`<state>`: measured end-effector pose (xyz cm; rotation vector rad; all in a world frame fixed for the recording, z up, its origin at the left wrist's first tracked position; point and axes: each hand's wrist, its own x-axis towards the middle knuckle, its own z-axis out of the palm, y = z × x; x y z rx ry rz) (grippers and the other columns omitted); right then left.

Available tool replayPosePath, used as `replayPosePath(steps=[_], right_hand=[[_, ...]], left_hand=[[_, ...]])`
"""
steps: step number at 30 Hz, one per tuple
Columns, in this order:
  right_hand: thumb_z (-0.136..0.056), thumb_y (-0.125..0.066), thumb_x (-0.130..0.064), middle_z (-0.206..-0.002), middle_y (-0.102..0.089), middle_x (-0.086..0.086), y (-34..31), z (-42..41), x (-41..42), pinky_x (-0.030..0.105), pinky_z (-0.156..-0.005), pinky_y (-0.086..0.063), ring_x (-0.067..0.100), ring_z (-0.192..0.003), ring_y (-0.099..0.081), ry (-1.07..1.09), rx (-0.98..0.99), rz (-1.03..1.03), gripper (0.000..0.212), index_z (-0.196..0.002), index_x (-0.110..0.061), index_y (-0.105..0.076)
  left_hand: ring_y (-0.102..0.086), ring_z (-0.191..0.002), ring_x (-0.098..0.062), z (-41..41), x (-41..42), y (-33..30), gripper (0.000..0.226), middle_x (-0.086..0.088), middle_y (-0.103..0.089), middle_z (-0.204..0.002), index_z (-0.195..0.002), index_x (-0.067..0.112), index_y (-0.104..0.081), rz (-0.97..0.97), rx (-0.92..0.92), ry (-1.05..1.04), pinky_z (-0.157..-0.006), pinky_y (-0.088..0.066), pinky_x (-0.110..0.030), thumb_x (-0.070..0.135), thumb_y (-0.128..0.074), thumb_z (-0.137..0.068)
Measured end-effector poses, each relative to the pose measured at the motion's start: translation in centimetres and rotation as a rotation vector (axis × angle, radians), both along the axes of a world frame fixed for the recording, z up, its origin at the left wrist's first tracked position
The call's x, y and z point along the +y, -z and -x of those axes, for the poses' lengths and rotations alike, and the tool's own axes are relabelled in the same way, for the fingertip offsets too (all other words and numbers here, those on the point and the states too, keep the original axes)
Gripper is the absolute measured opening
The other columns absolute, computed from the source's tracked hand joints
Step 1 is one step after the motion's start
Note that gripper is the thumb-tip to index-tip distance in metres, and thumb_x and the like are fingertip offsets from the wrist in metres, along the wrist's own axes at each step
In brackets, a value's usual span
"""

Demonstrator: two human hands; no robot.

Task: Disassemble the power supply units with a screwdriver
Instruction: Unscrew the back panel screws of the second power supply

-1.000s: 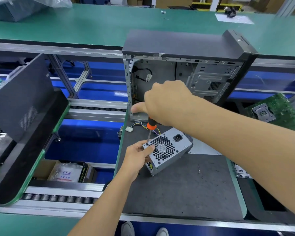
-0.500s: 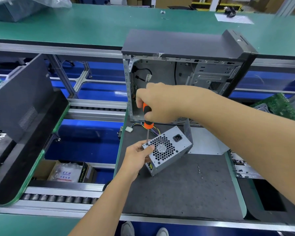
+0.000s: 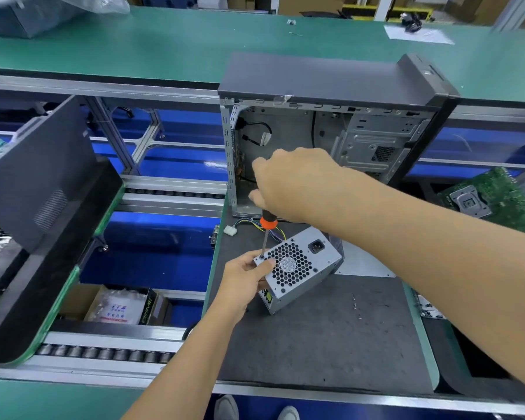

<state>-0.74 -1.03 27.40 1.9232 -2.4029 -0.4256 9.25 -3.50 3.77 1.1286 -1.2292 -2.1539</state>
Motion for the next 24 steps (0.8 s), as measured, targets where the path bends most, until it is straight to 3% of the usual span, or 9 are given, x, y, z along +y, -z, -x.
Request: replayPosePath(steps=[3,5,8,11,13,14,17,20,24], right_hand=[[-0.102,-0.045,-0.024,-0.102,-0.046,0.007,0.1,0.3,-0.2,0.039,-0.068,-0.037,0.032,-0.097,-0.044,-0.028,-0.095,-0.100,0.024,-0.123,-0.013,-0.042],[-0.099,-0.048,-0.019,-0.118,-0.044,0.007,-0.3,0.5,-0.4,0.036,-0.066,-0.036,0.031,-0.109,-0.044,-0.061,-0.133,-0.160,0.028,-0.126,-0.015,-0.045],[-0.092,-0.049,-0.009,-0.114,-0.040,0.001,-0.5,0.9,-0.5,0.032,-0.061,-0.033,0.025,-0.109,-0.039,-0.111,-0.280,-0.201,0.033,-0.121,-0.024,-0.055],[-0.092,-0.061,-0.043,-0.101,-0.042,-0.002,-0.2,1.1,-0.4,0.033,-0.062,-0.037,0.023,-0.101,-0.046,-0.103,-0.356,-0.131,0.031,-0.115,-0.024,-0.053],[-0.086,-0.045,-0.075,-0.082,-0.039,-0.002,0.1,0.9,-0.3,0.032,-0.053,-0.033,0.024,-0.080,-0.049,-0.007,-0.224,-0.056,0.060,-0.107,-0.019,-0.049],[-0.088,-0.035,-0.078,-0.075,-0.036,-0.001,0.0,0.7,-0.2,0.031,-0.048,-0.028,0.024,-0.069,-0.046,0.011,-0.071,-0.044,0.061,-0.102,-0.021,-0.051],[-0.104,-0.032,-0.053,-0.070,-0.033,0.004,0.0,0.4,0.0,0.029,-0.046,-0.024,0.020,-0.054,-0.033,-0.055,0.246,-0.015,0.032,-0.092,-0.032,-0.052],[-0.106,-0.032,-0.043,-0.069,-0.027,0.004,0.3,0.7,0.0,0.030,-0.047,-0.020,0.021,-0.055,-0.029,-0.029,0.177,0.030,0.043,-0.073,-0.016,-0.029],[-0.100,-0.045,-0.034,-0.079,-0.040,0.004,0.7,1.1,0.0,0.030,-0.049,-0.027,0.027,-0.067,-0.043,-0.068,-0.098,0.073,0.021,-0.104,-0.013,-0.042]], left_hand=[[-0.075,-0.089,-0.025,0.0,0.1,0.0,0.019,-0.007,-0.078,-0.098,-0.112,0.012,-0.071,-0.005,0.001,0.000,-0.067,-0.058,-0.025,0.007,-0.067,-0.094],[-0.075,-0.089,-0.024,0.0,0.1,-0.1,0.019,-0.007,-0.078,-0.098,-0.112,0.012,-0.071,-0.002,0.001,0.004,-0.067,-0.059,-0.026,0.007,-0.067,-0.094],[-0.075,-0.088,-0.024,0.0,0.1,-0.3,0.018,-0.008,-0.078,-0.098,-0.111,0.011,-0.070,-0.002,0.000,0.001,-0.067,-0.059,-0.026,0.007,-0.067,-0.094],[-0.075,-0.090,-0.025,0.1,0.1,-0.3,0.018,-0.007,-0.078,-0.099,-0.112,0.011,-0.070,0.004,-0.008,0.002,-0.069,-0.059,-0.027,0.007,-0.067,-0.094],[-0.075,-0.091,-0.026,0.0,0.1,-0.2,0.019,-0.007,-0.078,-0.099,-0.112,0.012,-0.071,0.002,-0.005,-0.001,-0.069,-0.059,-0.027,0.007,-0.067,-0.094],[-0.075,-0.091,-0.025,0.0,0.1,-0.2,0.019,-0.007,-0.078,-0.099,-0.112,0.013,-0.071,0.001,-0.006,-0.003,-0.069,-0.059,-0.027,0.008,-0.068,-0.094],[-0.075,-0.090,-0.024,0.0,0.0,-0.1,0.020,-0.006,-0.078,-0.098,-0.113,0.014,-0.071,0.000,-0.013,0.007,-0.069,-0.059,-0.026,0.009,-0.068,-0.094],[-0.075,-0.089,-0.025,0.0,0.0,0.1,0.022,-0.006,-0.078,-0.098,-0.115,0.014,-0.070,0.003,-0.015,0.009,-0.068,-0.059,-0.026,0.009,-0.068,-0.094],[-0.075,-0.090,-0.026,0.0,0.0,0.1,0.022,-0.007,-0.078,-0.099,-0.116,0.012,-0.069,0.007,-0.014,0.007,-0.068,-0.059,-0.026,0.009,-0.068,-0.094]])
